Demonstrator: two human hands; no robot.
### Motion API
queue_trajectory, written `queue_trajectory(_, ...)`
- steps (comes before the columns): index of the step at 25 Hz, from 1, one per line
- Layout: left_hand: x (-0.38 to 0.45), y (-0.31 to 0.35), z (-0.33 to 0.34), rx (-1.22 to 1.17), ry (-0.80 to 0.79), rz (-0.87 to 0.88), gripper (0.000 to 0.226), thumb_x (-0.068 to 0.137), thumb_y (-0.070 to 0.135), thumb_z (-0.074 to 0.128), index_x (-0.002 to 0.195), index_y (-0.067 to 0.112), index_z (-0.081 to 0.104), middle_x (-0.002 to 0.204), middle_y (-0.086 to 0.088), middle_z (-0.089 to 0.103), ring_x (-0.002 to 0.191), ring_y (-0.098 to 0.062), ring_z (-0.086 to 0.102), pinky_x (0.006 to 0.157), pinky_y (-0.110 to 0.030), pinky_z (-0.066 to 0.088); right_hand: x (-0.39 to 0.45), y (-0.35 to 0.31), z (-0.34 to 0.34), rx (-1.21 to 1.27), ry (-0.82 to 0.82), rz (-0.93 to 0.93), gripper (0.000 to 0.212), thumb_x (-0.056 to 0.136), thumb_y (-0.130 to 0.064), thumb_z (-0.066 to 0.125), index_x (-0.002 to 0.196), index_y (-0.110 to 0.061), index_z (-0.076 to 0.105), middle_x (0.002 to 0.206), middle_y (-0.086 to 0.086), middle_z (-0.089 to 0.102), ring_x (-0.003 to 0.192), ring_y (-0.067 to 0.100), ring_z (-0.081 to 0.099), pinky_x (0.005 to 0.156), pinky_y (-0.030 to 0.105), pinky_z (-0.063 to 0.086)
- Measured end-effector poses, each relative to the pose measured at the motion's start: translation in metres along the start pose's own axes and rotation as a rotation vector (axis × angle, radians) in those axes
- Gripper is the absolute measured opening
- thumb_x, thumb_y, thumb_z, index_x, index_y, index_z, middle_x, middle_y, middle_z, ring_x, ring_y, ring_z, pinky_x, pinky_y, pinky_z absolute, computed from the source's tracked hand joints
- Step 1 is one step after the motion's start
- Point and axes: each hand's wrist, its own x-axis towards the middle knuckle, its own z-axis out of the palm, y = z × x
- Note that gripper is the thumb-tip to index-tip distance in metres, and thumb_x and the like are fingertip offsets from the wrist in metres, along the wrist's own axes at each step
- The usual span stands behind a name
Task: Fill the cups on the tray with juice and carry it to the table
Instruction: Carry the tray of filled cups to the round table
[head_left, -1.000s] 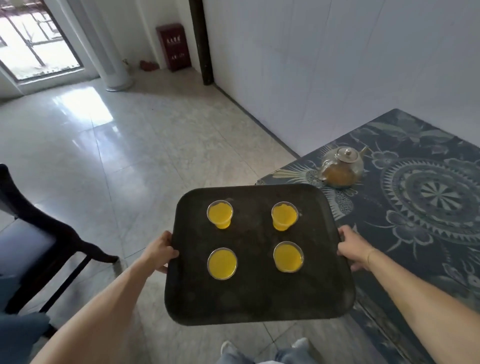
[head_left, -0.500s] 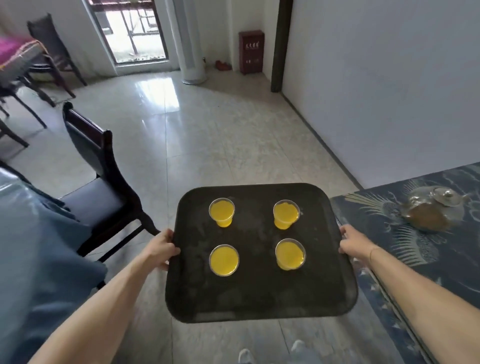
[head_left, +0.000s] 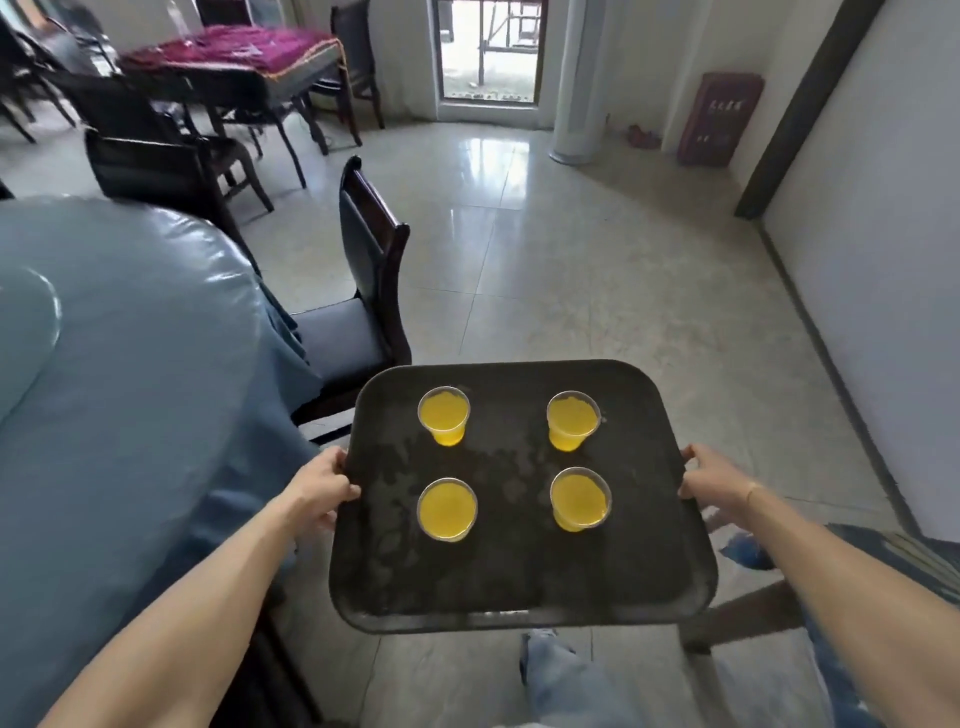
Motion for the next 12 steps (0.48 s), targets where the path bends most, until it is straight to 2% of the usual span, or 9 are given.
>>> queue_trajectory(3, 0.004, -0.017, -0.019, -0.088, 0.064, -0.065, 0.021, 0.084, 0.0, 0.062, 0.089, 0.018, 0.052, 0.088, -0.015, 0.063, 0.074, -0.029, 0.06, 0.056, -0.037, 0.049, 0.036, -0.042, 0.003, -0.057, -0.076, -0.029, 0.034, 0.095, 0.007, 0.049, 0.123, -0.012, 0.048, 0.111, 0.02, 0.064, 0.101, 0.038, 0.065, 0.078, 0.055, 0.061)
queue_trajectory(5, 0.004, -0.026, -0.025, -0.147, 0.122, -0.117, 0.019, 0.083, 0.0, 0.061, 0.092, 0.014, 0.052, 0.087, -0.018, 0.063, 0.072, -0.029, 0.058, 0.058, -0.039, 0.047, 0.059, -0.069, 0.006, -0.093, -0.124, -0.067, 0.037, 0.093, 0.01, 0.046, 0.124, -0.011, 0.048, 0.111, 0.02, 0.063, 0.097, 0.037, 0.065, 0.071, 0.051, 0.061)
queue_trajectory(8, -0.003, -0.03, -0.031, -0.192, 0.198, -0.173, 0.018, 0.086, 0.0, 0.061, 0.096, 0.012, 0.052, 0.09, -0.014, 0.065, 0.078, -0.028, 0.063, 0.06, -0.038, 0.053, 0.089, -0.111, 0.011, -0.141, -0.204, -0.121, 0.039, 0.093, 0.012, 0.043, 0.125, -0.011, 0.047, 0.102, 0.018, 0.062, 0.087, 0.033, 0.065, 0.059, 0.043, 0.058)
queue_trajectory(10, -0.004, -0.033, -0.034, -0.192, 0.244, -0.211, 0.018, 0.084, 0.004, 0.063, 0.097, 0.013, 0.053, 0.094, -0.014, 0.067, 0.087, -0.032, 0.067, 0.069, -0.043, 0.056, 0.108, -0.14, 0.012, -0.195, -0.251, -0.164, 0.038, 0.094, 0.012, 0.043, 0.124, -0.011, 0.047, 0.1, 0.018, 0.061, 0.082, 0.031, 0.064, 0.057, 0.042, 0.056)
queue_trajectory(12, -0.01, -0.035, -0.034, -0.225, 0.28, -0.271, 0.018, 0.086, 0.004, 0.061, 0.097, 0.014, 0.052, 0.097, -0.016, 0.068, 0.088, -0.033, 0.068, 0.066, -0.044, 0.059, 0.125, -0.169, 0.015, -0.244, -0.292, -0.211, 0.037, 0.094, 0.012, 0.043, 0.123, -0.01, 0.047, 0.098, 0.018, 0.061, 0.08, 0.031, 0.063, 0.057, 0.042, 0.056)
